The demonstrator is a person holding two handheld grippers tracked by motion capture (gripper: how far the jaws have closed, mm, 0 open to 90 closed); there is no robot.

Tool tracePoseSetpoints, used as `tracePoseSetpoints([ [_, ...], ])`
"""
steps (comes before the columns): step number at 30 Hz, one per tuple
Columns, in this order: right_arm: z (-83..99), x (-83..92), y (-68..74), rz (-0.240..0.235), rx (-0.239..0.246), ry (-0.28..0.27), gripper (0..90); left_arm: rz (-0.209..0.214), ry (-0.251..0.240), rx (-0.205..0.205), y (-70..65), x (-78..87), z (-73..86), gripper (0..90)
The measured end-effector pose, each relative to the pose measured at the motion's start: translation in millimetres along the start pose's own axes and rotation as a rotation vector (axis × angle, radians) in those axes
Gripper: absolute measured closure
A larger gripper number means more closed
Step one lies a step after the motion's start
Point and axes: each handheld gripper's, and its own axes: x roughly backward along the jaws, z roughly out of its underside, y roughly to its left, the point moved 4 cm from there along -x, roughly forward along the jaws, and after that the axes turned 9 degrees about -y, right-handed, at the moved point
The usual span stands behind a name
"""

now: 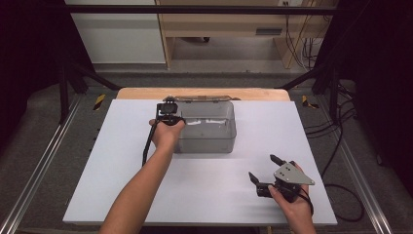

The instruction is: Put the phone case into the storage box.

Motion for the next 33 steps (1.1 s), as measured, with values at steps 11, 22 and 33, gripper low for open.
tracePoseSetpoints([
  [11, -0.1, 0.0, 0.1, -0.002, 0.001, -0.001, 8.0, -0.01, -0.025, -0.043, -2.4, 1.2, -0.3, 71.3],
  [22, -0.1, 0.1, 0.2, -0.004, 0.002, 0.001, 8.0, -0.054, -0.04, -0.088, -1.8, 4.7, -1.9, 69.3],
  [33, 0.0, -0.3, 0.8, -0.007, 0.003, 0.003, 8.0, -0.067, -0.057, -0.115, -1.3, 8.3, -4.6, 69.2],
])
